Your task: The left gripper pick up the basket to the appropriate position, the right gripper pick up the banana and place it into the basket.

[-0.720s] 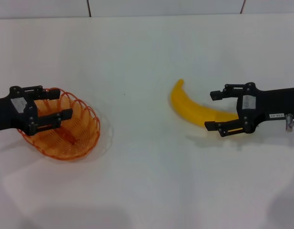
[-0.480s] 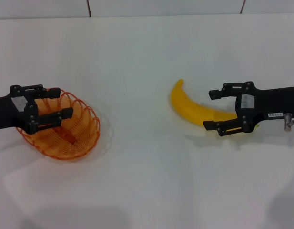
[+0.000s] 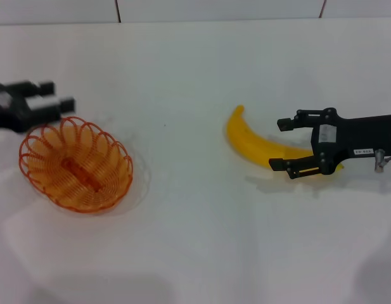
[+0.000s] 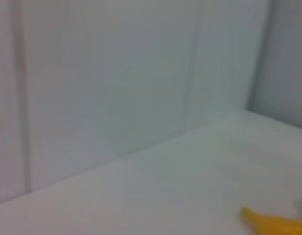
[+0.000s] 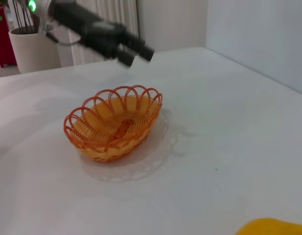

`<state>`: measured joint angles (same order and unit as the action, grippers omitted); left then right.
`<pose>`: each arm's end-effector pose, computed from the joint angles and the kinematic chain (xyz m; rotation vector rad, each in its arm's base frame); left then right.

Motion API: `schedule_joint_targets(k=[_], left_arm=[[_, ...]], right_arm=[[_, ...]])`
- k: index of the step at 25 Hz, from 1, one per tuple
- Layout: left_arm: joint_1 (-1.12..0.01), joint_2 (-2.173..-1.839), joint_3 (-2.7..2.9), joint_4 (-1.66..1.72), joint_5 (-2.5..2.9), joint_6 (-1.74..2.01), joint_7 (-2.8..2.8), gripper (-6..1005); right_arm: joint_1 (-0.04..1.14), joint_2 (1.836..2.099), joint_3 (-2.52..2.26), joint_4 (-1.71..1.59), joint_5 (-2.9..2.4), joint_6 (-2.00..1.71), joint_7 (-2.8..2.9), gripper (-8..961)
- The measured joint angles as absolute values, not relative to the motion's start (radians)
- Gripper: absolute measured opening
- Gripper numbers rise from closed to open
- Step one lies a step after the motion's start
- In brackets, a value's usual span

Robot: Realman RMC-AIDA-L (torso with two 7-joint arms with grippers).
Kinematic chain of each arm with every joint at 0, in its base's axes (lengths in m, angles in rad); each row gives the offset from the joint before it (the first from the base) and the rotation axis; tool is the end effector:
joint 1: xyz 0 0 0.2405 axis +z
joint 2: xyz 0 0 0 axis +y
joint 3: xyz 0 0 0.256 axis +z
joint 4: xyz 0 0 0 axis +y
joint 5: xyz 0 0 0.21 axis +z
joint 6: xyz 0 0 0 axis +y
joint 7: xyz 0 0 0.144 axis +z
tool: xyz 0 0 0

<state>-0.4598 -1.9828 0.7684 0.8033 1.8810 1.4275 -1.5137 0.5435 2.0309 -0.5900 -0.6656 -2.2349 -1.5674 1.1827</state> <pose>-0.2834 0.3545 0.0643 -2.5130 -0.6458 -0.5719 0.2943 0.3270 0.0172 -2.8009 0.3740 0.3885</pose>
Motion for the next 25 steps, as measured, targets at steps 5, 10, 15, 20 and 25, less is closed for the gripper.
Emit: schedule_joint_targets(k=[5,10,15,20,25], left_arm=[[-0.475,-1.923,0.756,0.866,1.925,1.413,-1.742,638],[-0.537,-1.867,0.757,0.869,2.1,1.419,-1.904,635],[-0.589,-1.873,0.755,0.867,2.244,1.416,-1.961,643],[-0.624,-1.886,0.759,0.865,2.33,1.41,-1.989,782],[-0.654,-1.912,0.761,0.864,2.425,1.403,-2.007,857]], right_arm=[[0.546,2.031,-0.591,-0.666,-2.235,-1.567,1.183,881],[0.553,2.031,-0.591,-0.666,-2.235,-1.571,1.187,881],[0.556,2.031,-0.591,-0.666,-2.235,-1.571,1.195,881],[0.559,2.031,-0.591,-0.666,-2.235,-1.572,1.195,881],[0.56,2.032,-0.592,-0.666,-2.235,-1.573,1.191,880]])
